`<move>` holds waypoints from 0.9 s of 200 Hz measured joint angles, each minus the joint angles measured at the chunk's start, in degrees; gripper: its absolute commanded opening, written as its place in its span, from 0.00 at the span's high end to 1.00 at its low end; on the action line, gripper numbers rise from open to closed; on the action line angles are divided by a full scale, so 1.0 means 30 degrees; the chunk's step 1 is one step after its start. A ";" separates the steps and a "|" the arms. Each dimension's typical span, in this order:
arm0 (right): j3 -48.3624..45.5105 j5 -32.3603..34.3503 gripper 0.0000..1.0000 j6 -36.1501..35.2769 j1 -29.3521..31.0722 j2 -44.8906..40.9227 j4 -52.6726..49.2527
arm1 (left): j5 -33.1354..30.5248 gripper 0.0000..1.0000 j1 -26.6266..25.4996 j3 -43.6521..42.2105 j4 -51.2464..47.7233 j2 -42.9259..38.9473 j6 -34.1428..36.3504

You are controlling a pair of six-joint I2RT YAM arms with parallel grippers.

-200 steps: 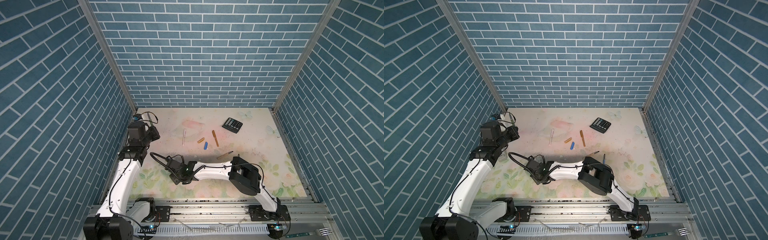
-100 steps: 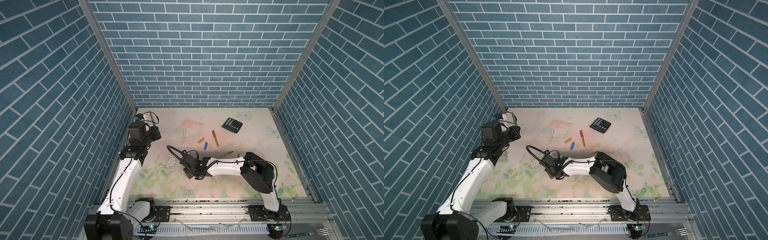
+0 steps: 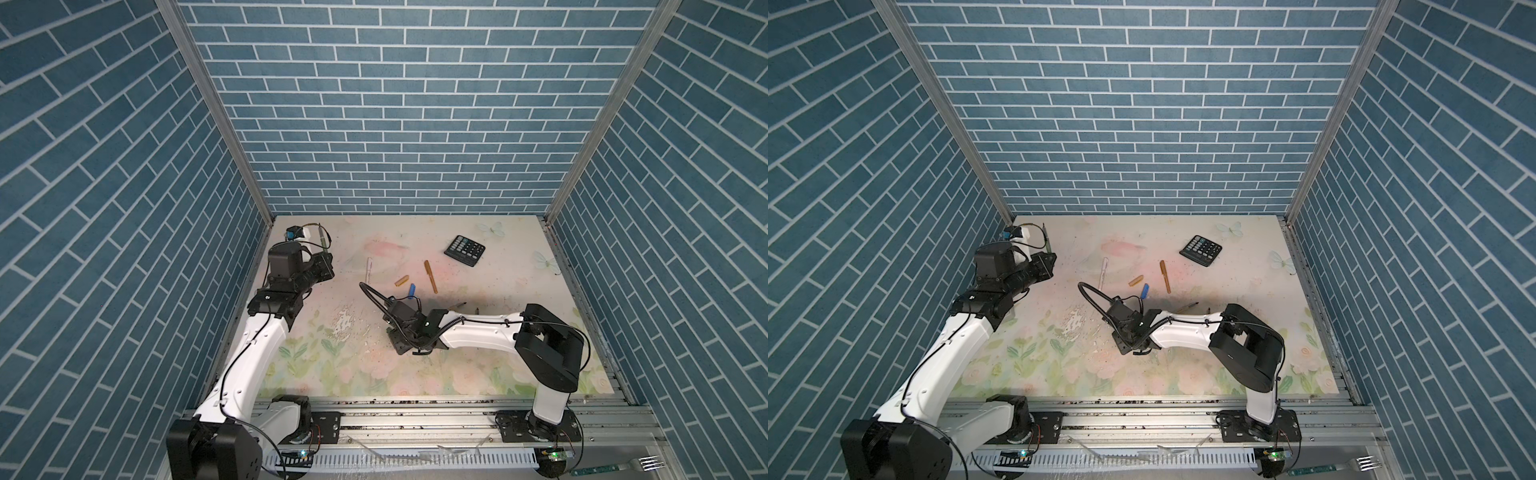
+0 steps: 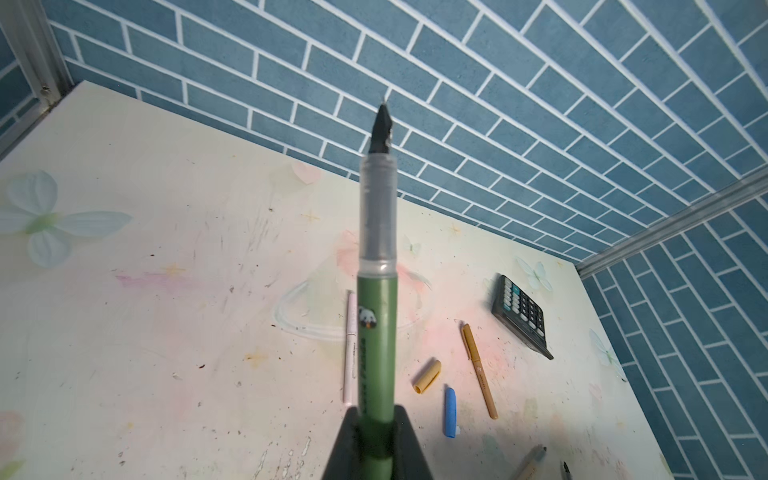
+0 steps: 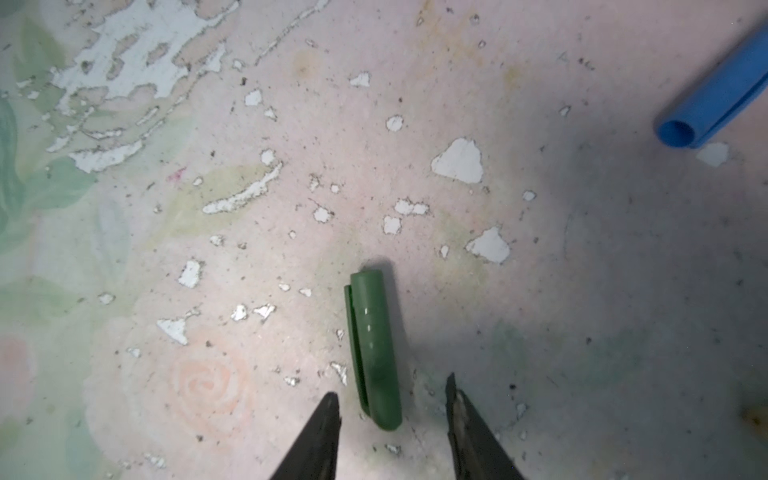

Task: Insert the pens into the pen caps
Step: 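Lift the green cap off the table with the right gripper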

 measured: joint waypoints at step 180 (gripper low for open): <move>0.2747 0.1392 0.56 -0.0117 -0.1100 0.2397 -0.2171 | 0.0707 1.00 -0.0641 0.0000 0.0146 0.0000 0.0029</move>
